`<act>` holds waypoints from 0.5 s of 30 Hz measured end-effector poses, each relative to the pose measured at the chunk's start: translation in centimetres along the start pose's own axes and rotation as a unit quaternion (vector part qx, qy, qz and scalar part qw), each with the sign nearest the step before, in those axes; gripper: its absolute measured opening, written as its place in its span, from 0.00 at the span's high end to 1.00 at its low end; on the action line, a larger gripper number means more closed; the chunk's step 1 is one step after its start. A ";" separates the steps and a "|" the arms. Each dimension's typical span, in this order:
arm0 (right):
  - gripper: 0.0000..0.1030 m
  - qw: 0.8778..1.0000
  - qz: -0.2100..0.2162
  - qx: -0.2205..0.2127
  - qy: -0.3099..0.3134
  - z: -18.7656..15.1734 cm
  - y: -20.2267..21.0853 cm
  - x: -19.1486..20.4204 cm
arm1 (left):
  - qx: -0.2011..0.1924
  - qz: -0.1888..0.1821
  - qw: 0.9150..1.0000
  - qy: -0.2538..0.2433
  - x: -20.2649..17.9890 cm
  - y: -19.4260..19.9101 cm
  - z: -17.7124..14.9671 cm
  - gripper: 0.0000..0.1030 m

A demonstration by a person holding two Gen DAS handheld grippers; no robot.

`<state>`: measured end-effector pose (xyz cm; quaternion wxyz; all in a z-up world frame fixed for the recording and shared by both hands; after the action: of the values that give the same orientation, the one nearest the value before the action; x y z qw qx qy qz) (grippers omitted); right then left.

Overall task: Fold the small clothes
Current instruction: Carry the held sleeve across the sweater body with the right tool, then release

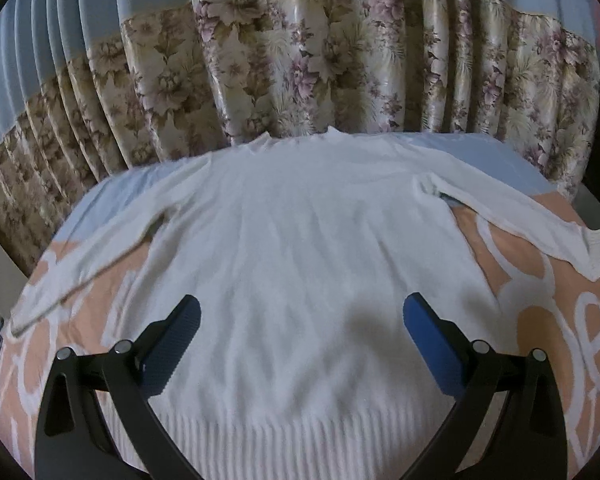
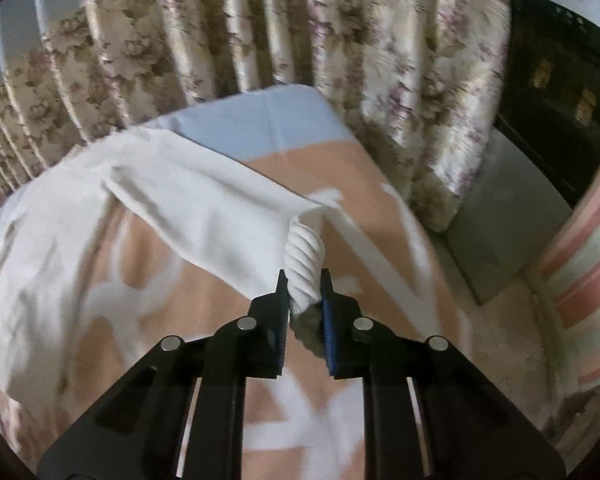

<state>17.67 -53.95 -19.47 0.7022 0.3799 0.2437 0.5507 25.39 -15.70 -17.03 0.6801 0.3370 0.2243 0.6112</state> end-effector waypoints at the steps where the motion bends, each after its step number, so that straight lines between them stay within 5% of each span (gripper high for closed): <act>1: 0.85 1.000 0.009 -0.003 0.001 0.5 0.1 1.3 | -0.001 -0.002 1.000 0.002 0.4 -0.2 0.4 0.01; 15: 0.86 0.993 0.102 -0.029 0.055 6.2 -1.6 18.4 | -0.037 0.037 0.998 0.029 8.3 -1.5 4.9 0.01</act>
<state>28.36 -38.16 -15.66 0.6386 0.3518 0.2259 0.6460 31.19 -8.48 -13.91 0.6623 0.3019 0.2085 0.6532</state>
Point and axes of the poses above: each gripper's, at about its wrist camera, not at the fingertips, and y roughly against the way its jaws point, x to its left, z to its top, the point moved 10 cm from there along -y, roughly the way its jaws point, and after that the axes turned 5 degrees about x, right-handed, at the moved point
